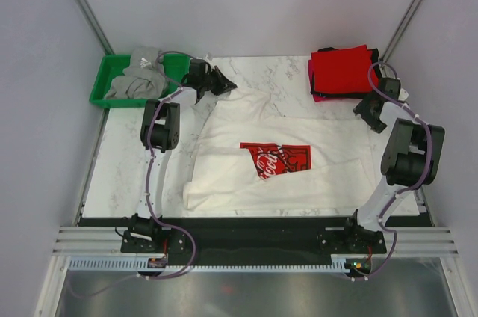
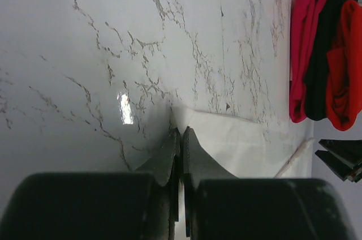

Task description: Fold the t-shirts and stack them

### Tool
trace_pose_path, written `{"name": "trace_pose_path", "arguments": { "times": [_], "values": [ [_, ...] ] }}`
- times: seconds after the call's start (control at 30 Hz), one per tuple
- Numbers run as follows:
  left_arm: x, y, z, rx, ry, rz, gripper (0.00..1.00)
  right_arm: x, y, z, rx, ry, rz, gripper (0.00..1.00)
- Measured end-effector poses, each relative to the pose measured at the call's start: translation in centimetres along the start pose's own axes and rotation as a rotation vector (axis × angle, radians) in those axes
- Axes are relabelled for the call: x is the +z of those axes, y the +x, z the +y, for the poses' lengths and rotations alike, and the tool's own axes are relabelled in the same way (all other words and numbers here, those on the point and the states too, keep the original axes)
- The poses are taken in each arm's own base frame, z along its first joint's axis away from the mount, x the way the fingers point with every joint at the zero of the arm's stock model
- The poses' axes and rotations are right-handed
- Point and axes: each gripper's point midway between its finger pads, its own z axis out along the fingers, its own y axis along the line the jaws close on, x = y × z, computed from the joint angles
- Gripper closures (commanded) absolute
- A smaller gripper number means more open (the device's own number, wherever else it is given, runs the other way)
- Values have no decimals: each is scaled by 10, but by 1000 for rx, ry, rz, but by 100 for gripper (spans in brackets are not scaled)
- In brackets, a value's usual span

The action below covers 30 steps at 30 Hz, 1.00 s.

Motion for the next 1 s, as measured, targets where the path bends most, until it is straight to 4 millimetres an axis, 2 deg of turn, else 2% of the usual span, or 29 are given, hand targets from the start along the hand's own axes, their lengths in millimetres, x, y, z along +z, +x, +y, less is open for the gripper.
{"name": "trace_pose_path", "arguments": {
  "times": [0.1, 0.2, 0.3, 0.4, 0.43, 0.53, 0.63, 0.7, 0.73, 1.0],
  "values": [
    [0, 0, 0, 0, 2, 0, 98, 12, -22, -2, 10, 16, -35, 25],
    [0, 0, 0, 0, 2, 0, 98, 18, -32, -4, 15, 23, -56, 30],
    [0, 0, 0, 0, 3, 1, 98, 24, -31, -4, 12, 27, -53, 32],
    [0, 0, 0, 0, 4, 2, 98, 33, -24, -6, 7, 36, -34, 42],
    [0, 0, 0, 0, 4, 2, 98, 36, -21, -7, 3, 39, -25, 43],
    [0, 0, 0, 0, 5, 3, 98, 38, -23, -5, 6, 30, -33, 50],
    [0, 0, 0, 0, 5, 3, 98, 39, -20, -5, 5, 25, -29, 66],
    [0, 0, 0, 0, 5, 3, 98, 39, -19, -4, 0, 20, -25, 97],
    [0, 0, 0, 0, 5, 3, 98, 39, -19, -4, -1, 17, -24, 100],
    [0, 1, -1, 0, 6, 4, 98, 39, -14, -1, 10, -9, -16, 100]
  ]
}}
